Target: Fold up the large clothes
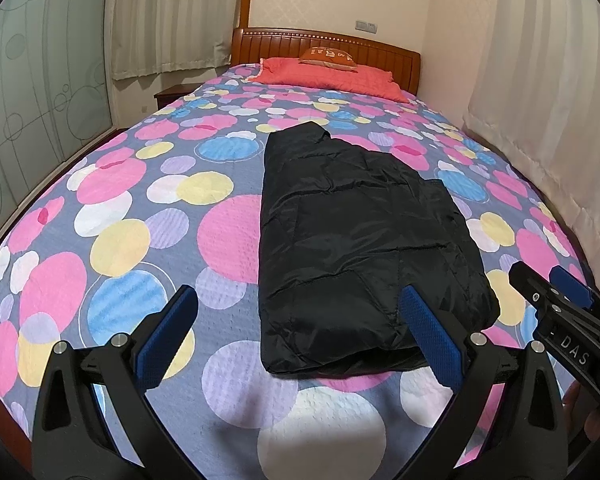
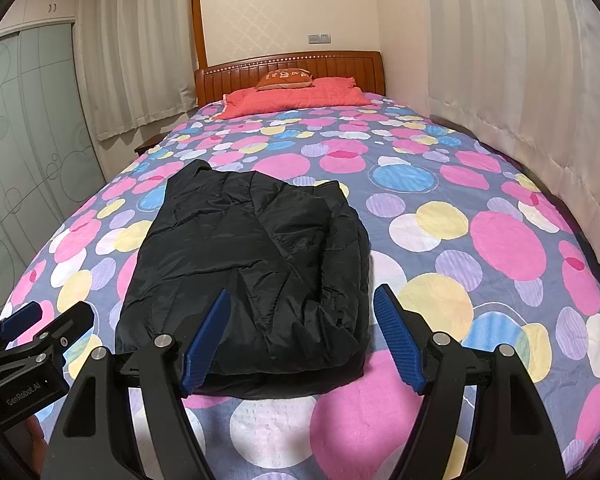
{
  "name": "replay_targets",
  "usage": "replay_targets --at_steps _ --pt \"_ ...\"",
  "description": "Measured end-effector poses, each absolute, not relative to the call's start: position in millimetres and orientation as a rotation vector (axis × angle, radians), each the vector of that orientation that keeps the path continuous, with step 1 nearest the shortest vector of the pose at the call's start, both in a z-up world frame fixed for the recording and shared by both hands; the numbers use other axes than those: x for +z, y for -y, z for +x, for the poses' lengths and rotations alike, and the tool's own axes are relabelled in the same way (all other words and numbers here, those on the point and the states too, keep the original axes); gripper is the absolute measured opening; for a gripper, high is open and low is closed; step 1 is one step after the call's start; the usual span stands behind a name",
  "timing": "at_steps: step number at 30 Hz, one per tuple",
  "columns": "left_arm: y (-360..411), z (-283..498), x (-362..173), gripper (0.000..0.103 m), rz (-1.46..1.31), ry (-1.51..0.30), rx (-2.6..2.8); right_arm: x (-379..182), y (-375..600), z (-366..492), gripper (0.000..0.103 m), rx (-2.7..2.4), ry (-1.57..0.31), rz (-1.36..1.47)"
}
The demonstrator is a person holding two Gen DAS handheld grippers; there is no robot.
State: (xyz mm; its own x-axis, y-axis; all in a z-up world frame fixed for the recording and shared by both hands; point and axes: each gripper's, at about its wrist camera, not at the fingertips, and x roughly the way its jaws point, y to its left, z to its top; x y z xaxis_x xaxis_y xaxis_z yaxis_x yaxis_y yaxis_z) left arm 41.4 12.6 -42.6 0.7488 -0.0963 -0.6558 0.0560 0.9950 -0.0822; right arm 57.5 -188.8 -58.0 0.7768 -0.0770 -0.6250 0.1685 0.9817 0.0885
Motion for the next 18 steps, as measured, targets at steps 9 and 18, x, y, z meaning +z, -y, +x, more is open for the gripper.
replay_targets --at_steps 9,18 --pt "-13.2 41.4 -43.1 0.101 -0.058 -0.721 -0.084 -57.5 187.4 57.3 0.073 -0.134 -0.667 0.142" --pt "-13.7 41.2 -43.3 0.101 -0.059 -0.721 -0.086 -57.8 186.4 57.0 0.073 -0.134 -0.667 0.142"
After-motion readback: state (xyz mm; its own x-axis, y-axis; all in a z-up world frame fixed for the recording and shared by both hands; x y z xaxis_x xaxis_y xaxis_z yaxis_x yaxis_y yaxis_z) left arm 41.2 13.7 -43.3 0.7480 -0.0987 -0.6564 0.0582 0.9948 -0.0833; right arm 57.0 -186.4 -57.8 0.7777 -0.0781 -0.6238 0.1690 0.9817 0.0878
